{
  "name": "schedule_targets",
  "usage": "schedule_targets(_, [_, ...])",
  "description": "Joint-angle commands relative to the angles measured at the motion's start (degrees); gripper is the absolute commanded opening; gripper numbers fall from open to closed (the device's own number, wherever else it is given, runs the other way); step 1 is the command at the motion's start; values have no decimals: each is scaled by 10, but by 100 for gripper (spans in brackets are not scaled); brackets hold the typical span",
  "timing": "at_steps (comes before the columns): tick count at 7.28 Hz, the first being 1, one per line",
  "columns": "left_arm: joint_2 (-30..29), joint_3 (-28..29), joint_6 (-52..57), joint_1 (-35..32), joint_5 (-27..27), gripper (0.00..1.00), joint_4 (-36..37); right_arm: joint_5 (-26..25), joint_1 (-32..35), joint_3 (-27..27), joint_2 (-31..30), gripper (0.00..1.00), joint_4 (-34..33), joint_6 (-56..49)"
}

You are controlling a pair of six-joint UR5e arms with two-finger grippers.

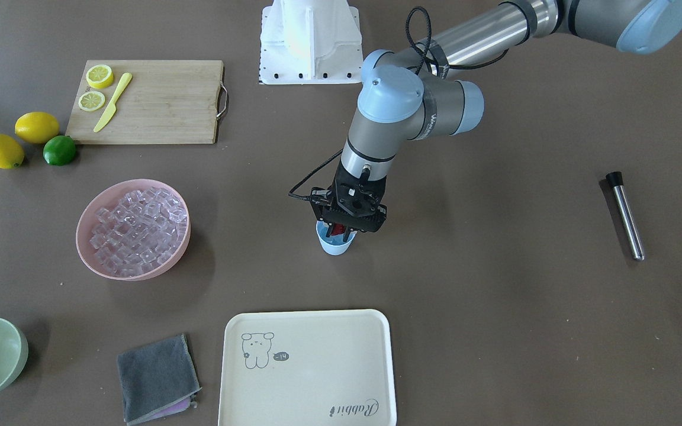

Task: Mash ice and strawberries in cup
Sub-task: 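Lower the left gripper into the cup and release the strawberry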

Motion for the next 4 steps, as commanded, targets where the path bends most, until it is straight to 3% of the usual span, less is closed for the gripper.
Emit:
schedule_targets(1, [-1,-4,-1,1,1,95,-2,-1,7,-11,-3,98,0,-19])
schedule_targets(2, [0,-23,-1,-5,0,97,1,-2,7,-11,-3,98,0,-19])
schedule_targets(4, [82,-75,55,-79,-28,97,-2,-2,7,-11,-3,98,0,-19])
